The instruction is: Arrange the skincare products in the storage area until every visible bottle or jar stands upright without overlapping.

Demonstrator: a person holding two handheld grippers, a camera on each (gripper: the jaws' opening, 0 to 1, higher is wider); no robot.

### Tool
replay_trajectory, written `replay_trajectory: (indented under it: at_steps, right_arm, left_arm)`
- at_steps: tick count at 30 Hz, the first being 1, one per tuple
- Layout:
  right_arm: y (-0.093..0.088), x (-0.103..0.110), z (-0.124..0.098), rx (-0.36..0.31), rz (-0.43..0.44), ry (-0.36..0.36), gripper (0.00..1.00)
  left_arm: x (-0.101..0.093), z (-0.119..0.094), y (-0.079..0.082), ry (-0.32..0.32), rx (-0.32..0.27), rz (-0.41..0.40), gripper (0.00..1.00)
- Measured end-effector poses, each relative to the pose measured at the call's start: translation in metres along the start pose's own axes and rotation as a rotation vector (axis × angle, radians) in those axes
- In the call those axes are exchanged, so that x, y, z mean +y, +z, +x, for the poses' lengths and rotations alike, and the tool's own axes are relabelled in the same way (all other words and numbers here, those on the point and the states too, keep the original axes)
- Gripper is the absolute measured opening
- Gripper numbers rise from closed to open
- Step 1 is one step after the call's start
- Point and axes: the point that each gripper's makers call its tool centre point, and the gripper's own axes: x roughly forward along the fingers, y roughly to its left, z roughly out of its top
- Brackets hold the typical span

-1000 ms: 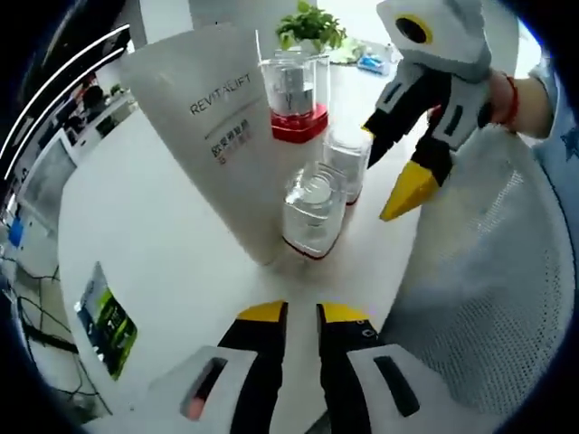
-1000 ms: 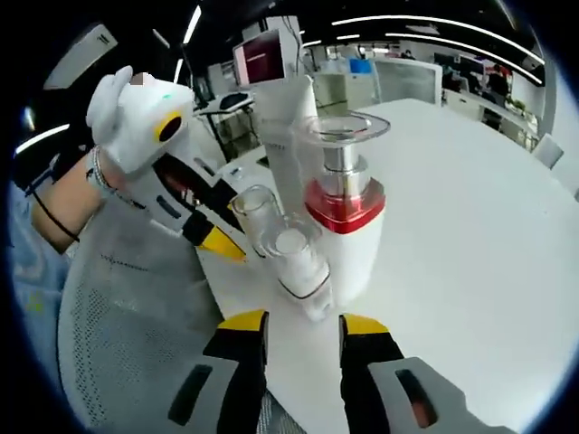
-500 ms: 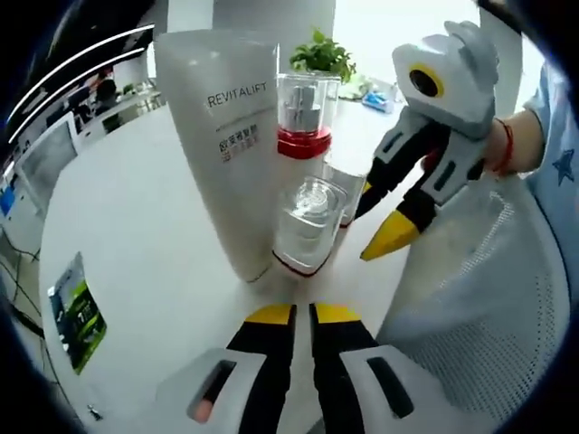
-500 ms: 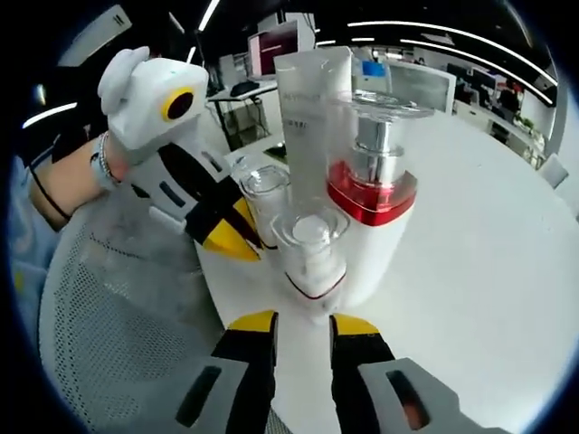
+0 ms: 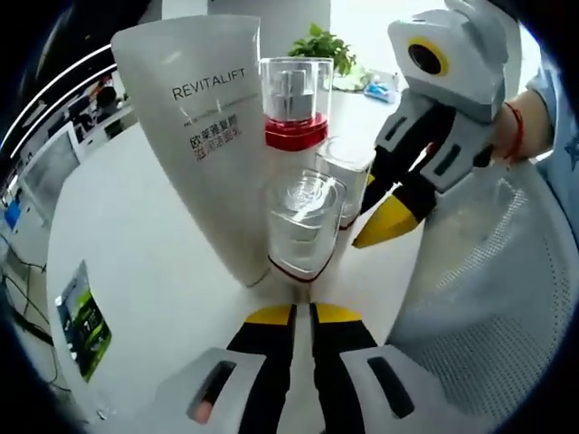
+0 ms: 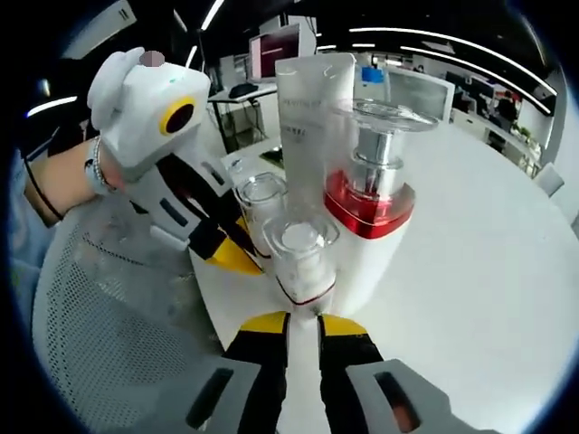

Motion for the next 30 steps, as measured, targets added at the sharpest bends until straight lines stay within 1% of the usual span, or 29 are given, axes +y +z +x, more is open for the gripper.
replay_trajectory:
  at_steps: [6,10,16,21,30]
  right_arm:
    - [0.0003,-0.0004,0.0016,-0.003,-0.019,-0.005,0.06]
    - [0.0012,-0.0024,0.0016,-0.009,-0.017,-0.017,0.06]
    - [0.0001,-0.0026,0.0034,-0.004,-0.04,-0.026,0.07]
    - [0.0027,-0.0015,0.0038,-0.02,-0.04,-0.015,0.07]
    - [0.0052,-0.0005,0.0042,-0.033,-0.079,-0.011,0.08]
  left_arm:
    - [0.0003,0.0017,0.003,0.003,-0.008,0.027,0.13]
    - [-0.0007,0.0023,0.0018,0.001,-0.002,0.045,0.14]
    - [0.001,0.0016,0.0002,0.001,0.002,0.04,0.13]
    - [0.0016,0.0023,0.0013,0.004,-0.003,0.052,0.14]
    - [0.0003,0.0052,0.0014,0.0,0.003,0.078,0.15]
